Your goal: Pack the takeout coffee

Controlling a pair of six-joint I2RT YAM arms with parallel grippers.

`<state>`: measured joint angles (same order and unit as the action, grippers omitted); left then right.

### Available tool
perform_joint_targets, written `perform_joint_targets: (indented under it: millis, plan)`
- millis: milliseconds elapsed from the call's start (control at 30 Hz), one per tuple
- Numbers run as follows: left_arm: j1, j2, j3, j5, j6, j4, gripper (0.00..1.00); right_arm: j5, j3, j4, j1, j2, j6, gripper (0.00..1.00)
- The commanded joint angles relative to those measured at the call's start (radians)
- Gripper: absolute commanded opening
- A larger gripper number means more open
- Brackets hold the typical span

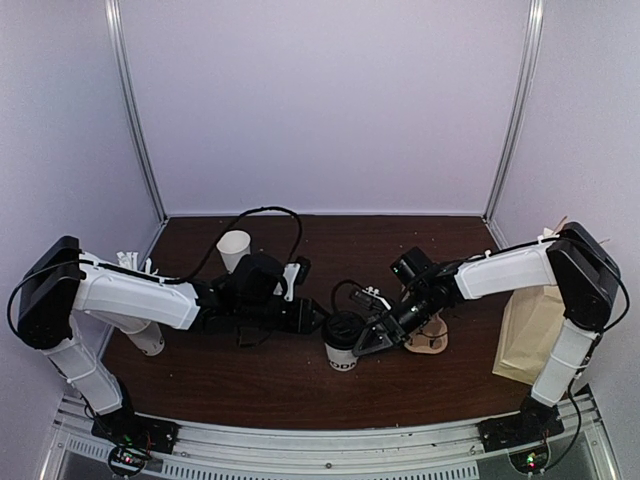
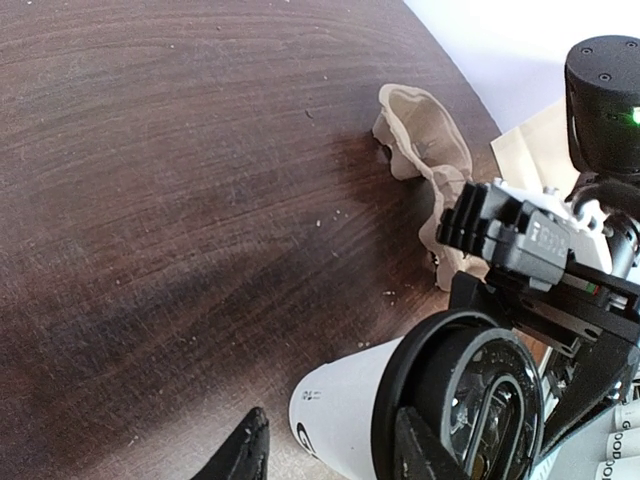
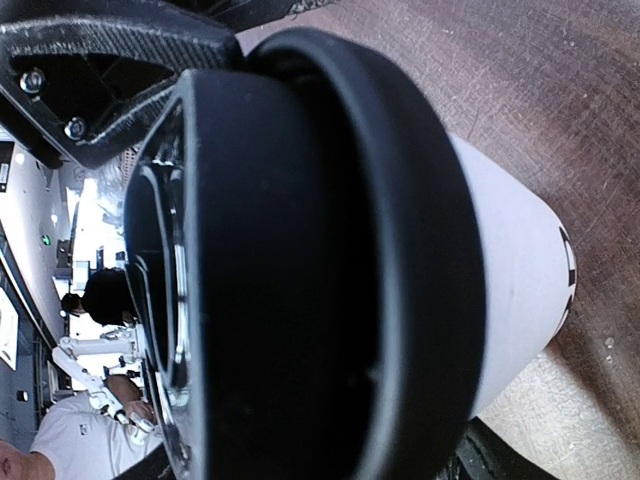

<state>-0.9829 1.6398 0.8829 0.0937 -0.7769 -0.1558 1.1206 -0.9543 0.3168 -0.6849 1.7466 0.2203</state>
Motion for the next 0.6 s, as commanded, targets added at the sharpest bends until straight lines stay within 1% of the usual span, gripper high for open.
perform_joint_targets:
  millis: [0,67,200,367,467,567]
  plan:
    - [-0.02,0.019,-0.043,-0.004,-0.003,0.109,0.44,0.004,0.008,-0.089,0.009,-0.028,0.051,0.71]
    - [-0.023,0.02,-0.046,-0.003,-0.004,0.107,0.44,-0.013,0.009,-0.089,0.015,-0.019,0.06,0.7]
    - [-0.024,0.022,-0.054,-0.004,-0.008,0.098,0.44,0.007,0.007,-0.119,0.032,0.018,0.104,0.7]
    - [-0.025,0.018,-0.058,-0.005,-0.01,0.099,0.44,0.077,0.018,-0.17,0.033,0.023,0.146,0.78]
    - [-0.025,0.014,-0.059,-0.009,-0.008,0.101,0.44,0.067,0.026,-0.172,0.034,0.012,0.144,0.8]
    - [-0.026,0.017,-0.056,-0.005,-0.007,0.101,0.44,0.053,0.024,-0.163,0.034,0.02,0.14,0.79]
